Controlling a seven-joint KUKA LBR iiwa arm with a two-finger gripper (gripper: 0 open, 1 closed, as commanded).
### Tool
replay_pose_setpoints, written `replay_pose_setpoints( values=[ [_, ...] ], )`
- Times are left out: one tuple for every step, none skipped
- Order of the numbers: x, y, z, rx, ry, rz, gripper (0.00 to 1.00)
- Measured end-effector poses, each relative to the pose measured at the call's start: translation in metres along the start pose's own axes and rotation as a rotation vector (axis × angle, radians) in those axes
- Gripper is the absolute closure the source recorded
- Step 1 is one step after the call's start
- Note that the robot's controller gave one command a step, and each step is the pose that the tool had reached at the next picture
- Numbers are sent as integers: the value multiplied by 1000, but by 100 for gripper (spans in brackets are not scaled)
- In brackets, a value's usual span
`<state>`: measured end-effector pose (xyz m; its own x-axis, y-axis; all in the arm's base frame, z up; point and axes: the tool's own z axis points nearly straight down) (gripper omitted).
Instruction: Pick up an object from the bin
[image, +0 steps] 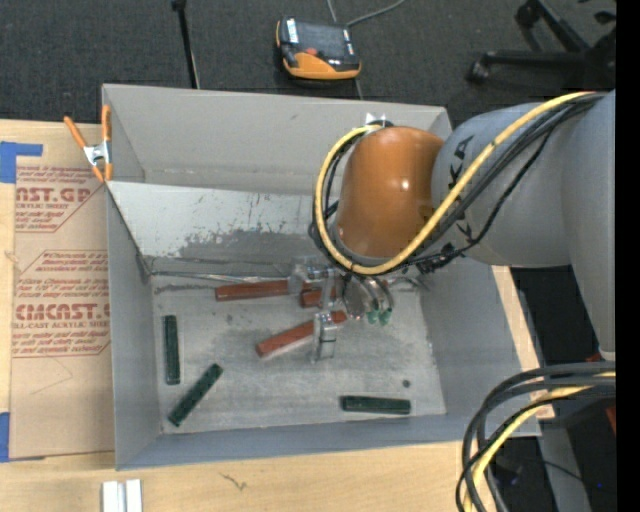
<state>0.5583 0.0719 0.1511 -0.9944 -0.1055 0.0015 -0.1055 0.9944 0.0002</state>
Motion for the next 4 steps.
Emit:
replay_pose_setpoints(
  values=[
    [2,1,16,-1,-3,81,0],
    [2,12,64,0,-4,-143,0],
    [12,14,80,-1,-5,53,100],
    [12,14,80,-2,-5,54,100]
  ],
)
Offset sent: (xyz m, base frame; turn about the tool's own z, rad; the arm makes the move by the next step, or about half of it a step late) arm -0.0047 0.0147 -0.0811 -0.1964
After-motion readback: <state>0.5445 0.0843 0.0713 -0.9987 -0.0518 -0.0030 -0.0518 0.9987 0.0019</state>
